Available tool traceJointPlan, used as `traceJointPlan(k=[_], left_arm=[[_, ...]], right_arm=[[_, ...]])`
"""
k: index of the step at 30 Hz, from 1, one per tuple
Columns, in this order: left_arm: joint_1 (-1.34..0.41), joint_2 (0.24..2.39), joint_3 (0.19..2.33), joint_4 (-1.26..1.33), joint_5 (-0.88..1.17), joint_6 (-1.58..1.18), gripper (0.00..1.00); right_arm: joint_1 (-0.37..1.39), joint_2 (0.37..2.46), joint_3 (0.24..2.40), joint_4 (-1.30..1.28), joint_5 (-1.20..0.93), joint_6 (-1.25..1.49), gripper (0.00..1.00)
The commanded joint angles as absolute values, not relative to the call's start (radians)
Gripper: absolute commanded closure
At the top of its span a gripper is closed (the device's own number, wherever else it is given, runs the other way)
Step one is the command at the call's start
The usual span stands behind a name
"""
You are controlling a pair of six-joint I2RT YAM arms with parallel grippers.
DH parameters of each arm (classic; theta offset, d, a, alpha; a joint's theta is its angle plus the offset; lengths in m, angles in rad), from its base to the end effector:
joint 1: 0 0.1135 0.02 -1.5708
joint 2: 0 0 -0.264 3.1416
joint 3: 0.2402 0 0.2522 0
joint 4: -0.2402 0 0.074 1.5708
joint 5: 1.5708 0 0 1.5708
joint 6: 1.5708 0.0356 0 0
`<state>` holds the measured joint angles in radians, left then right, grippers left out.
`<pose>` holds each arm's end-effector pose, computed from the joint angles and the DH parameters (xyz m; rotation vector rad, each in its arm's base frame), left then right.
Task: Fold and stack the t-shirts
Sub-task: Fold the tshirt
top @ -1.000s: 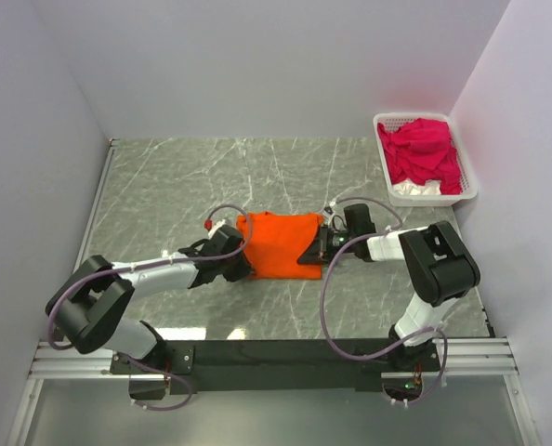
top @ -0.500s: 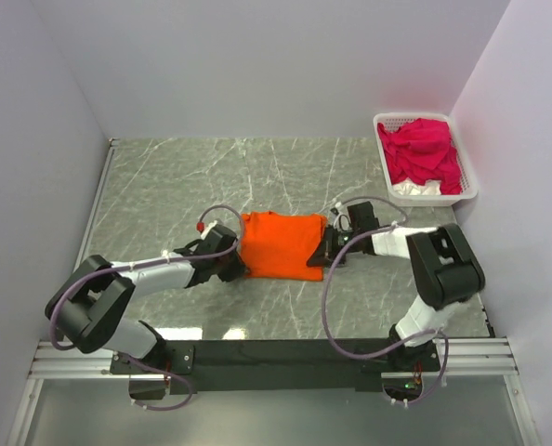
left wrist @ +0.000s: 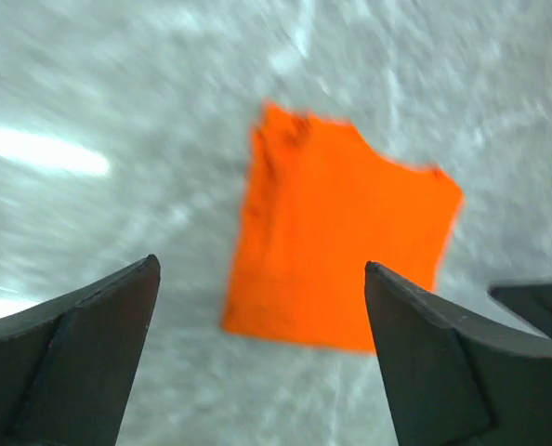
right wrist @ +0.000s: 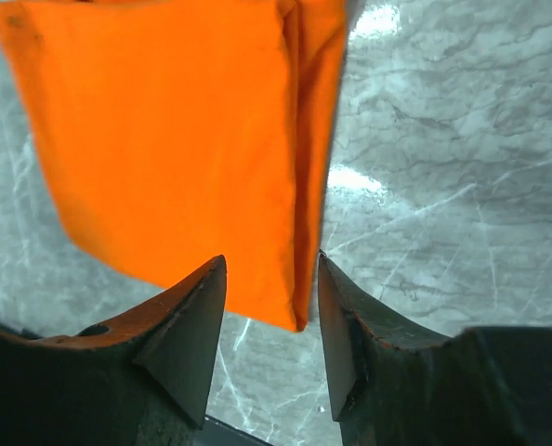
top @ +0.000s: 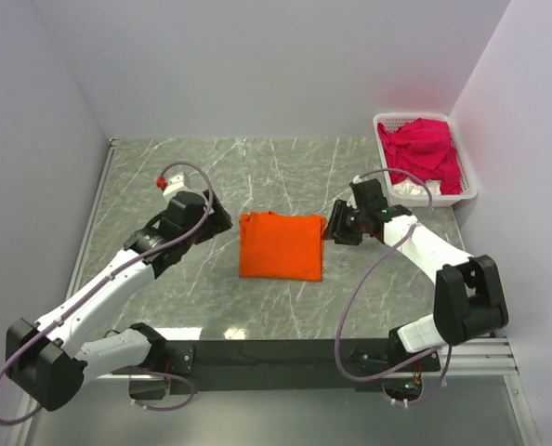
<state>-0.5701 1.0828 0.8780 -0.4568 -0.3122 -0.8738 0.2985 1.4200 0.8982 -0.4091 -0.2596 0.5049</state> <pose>0.2024 -0.1168 0.2893 -0.5061 2.1752 -0.4562 0.2719 0.0932 0.2175 0.1547 2.5752 0.6436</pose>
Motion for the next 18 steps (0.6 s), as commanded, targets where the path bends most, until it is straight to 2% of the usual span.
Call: traceJointPlan(k=[1, 5, 8, 18], left_arm=[[-0.526, 1.063, 0.905, -0.535, -0.474, -0.701, 0.01], [-0.515, 1.023, 0.873, -0.519, -0.583, -0.652, 0.01], [-0.515, 0.986, 0.838, -0.500, -0.592, -0.655, 0.01], [-0.514, 0.827, 0.804, -0.506, -0.611, -0.595, 0.03]], right_arm=[[0.347, 1.488, 0.974, -0.480, -0.166, 0.529, 0.48], [0.371, 1.558, 1.017, -0.468, -0.150, 0.558, 0.48], [0.387, 1.617, 1.052, -0.472, -0.130, 0.560, 0.50], [0.396, 1.764, 1.080, -0.514, -0.095, 0.512, 0.64]])
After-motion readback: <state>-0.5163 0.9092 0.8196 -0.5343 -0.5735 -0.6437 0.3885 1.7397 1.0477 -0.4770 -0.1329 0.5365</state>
